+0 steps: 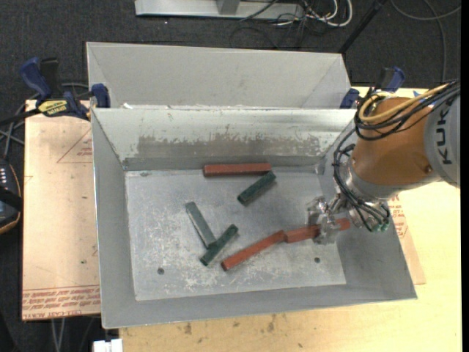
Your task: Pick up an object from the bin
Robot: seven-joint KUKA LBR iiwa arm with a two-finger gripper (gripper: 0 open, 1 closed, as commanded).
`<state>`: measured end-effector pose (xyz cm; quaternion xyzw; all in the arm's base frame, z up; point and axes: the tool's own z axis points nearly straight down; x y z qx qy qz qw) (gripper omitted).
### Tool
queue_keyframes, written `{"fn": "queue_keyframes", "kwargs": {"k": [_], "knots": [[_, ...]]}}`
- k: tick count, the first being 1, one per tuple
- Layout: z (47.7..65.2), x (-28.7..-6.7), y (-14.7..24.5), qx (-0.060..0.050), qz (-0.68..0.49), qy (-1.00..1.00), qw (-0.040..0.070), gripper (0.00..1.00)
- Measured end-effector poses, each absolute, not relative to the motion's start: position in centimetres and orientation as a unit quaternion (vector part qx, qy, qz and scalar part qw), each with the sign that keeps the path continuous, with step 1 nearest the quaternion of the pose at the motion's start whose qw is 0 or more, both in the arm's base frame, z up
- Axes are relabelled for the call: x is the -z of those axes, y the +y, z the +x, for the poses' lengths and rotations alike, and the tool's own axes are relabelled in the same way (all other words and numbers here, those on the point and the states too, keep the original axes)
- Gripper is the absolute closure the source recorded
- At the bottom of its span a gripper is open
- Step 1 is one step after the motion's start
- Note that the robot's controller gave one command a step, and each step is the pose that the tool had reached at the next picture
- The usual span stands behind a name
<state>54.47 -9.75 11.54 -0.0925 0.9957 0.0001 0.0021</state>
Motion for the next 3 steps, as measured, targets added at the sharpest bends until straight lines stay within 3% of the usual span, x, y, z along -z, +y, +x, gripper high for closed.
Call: {"fn": "queue_keyframes", "kwargs": {"k": [3], "knots": [[54.5,-15.0,-9.7,0.000,-0.092,0.996,0.001,1.00]]}}
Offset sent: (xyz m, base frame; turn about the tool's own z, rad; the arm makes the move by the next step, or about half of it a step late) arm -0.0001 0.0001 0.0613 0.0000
